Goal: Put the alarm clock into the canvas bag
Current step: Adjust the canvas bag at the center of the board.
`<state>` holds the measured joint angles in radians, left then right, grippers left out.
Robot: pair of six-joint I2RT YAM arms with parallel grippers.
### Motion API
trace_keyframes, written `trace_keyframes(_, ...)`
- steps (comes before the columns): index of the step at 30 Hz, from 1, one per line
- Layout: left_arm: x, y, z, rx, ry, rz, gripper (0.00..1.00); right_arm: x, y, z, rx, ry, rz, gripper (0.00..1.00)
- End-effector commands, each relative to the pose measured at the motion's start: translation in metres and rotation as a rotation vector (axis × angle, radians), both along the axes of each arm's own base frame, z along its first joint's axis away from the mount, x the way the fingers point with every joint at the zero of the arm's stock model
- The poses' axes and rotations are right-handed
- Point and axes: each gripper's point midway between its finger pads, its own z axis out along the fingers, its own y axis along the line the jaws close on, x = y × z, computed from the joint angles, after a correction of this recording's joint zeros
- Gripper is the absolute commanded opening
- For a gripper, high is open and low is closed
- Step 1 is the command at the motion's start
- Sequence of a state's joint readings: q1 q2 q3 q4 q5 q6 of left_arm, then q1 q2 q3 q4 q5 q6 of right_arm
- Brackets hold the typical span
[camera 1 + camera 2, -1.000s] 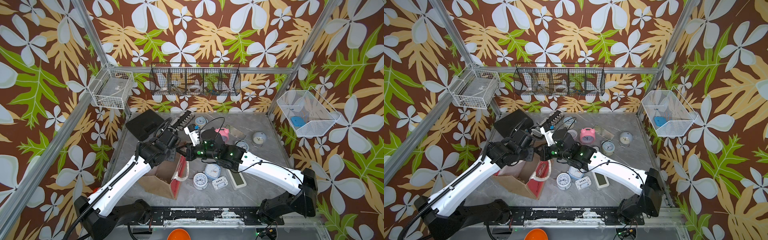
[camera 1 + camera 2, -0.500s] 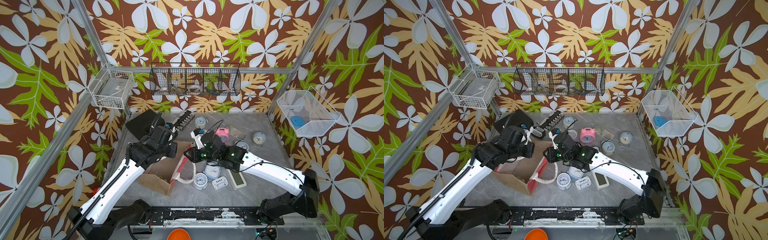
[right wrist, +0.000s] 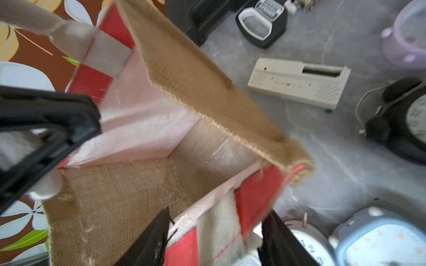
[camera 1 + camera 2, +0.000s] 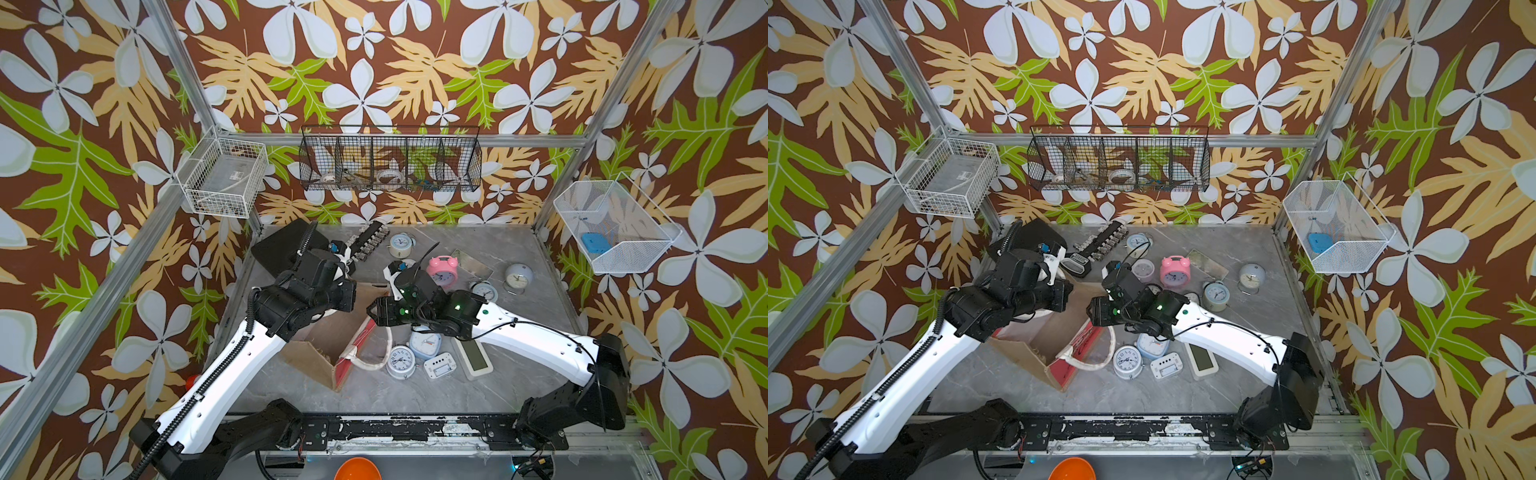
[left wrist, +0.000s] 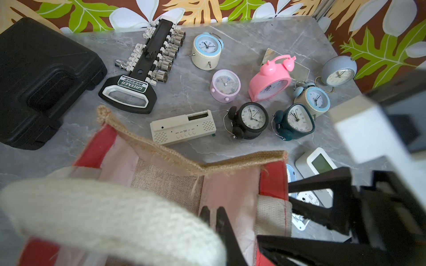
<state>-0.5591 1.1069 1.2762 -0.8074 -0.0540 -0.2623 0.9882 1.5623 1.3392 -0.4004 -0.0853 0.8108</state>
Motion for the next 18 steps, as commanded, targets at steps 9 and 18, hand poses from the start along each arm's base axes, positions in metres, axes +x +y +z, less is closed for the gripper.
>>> trace_keyframes(9, 0.008, 0.016, 0.041, 0.003, -0.114, 0.055, 0.0, 0.011, -0.012, -0.014, -0.084, -0.02, -0.044, 0.0)
trace_keyframes(18, 0.027, 0.089, 0.074, 0.174, -0.197, 0.279, 0.0, 0.016, -0.038, -0.025, -0.129, 0.001, -0.05, 0.0)
